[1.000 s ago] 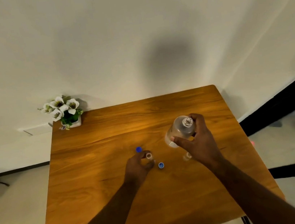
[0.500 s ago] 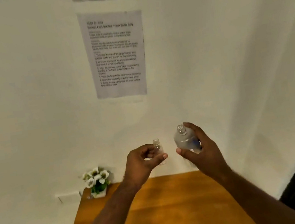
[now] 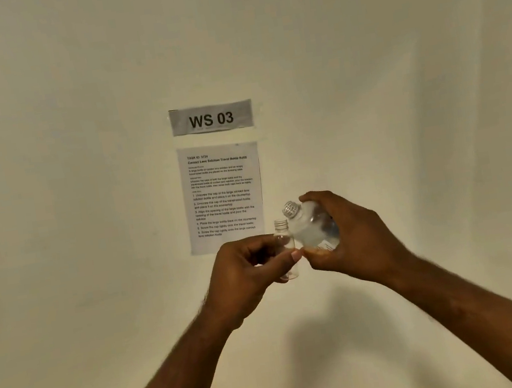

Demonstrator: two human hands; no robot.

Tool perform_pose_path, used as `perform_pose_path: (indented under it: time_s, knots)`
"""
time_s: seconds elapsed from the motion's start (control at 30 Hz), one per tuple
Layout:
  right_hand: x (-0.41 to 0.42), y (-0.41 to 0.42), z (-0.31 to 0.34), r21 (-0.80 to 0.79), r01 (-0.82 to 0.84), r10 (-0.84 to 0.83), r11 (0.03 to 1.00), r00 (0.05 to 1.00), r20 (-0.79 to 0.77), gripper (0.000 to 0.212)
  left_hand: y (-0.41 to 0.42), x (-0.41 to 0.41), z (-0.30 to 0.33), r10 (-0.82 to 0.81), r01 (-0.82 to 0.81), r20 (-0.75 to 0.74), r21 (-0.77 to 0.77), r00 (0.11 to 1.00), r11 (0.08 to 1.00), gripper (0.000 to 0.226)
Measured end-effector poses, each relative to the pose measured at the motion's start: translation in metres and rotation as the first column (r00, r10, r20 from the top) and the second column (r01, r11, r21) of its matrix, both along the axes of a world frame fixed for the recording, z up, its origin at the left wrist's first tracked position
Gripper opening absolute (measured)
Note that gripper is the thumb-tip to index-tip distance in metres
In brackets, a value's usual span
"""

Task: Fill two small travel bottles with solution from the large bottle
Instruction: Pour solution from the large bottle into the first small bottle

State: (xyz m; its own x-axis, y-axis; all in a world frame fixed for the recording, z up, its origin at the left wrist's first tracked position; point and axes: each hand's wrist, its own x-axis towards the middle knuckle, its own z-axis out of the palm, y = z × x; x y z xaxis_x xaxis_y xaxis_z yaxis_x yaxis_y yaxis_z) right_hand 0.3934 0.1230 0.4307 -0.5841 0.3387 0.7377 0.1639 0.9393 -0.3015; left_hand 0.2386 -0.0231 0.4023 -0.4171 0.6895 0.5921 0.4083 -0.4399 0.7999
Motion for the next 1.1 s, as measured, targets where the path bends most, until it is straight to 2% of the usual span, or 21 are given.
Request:
perform_pose_path:
  time_s: [0.17, 0.4, 0.73, 1.1]
  knots:
    - [0.012, 0.001, 0.017, 0.142, 0.005, -0.011, 0.99, 0.999, 0.046, 0.085, -0.007, 0.008, 0.009, 0.041, -0.041, -0.027, 0.005, 0.999, 0.999, 0.018]
    - [0.029, 0.0, 0.024, 0.222, 0.027, -0.045, 0.975, 0.996, 0.076, 0.082, -0.01, 0.021, 0.009, 0.045, -0.045, -0.02, -0.004, 0.999, 0.999, 0.02]
    - [0.05, -0.004, 0.037, 0.406, 0.107, -0.193, 0.908, 0.965, 0.176, 0.082, -0.01, 0.035, 0.003, 0.048, -0.048, -0.016, -0.021, 0.999, 0.999, 0.023]
    - [0.058, -0.009, 0.047, 0.53, 0.093, -0.247, 0.843, 0.942, 0.227, 0.079, -0.015, 0.041, -0.002, 0.039, -0.039, -0.013, -0.032, 0.999, 0.999, 0.019]
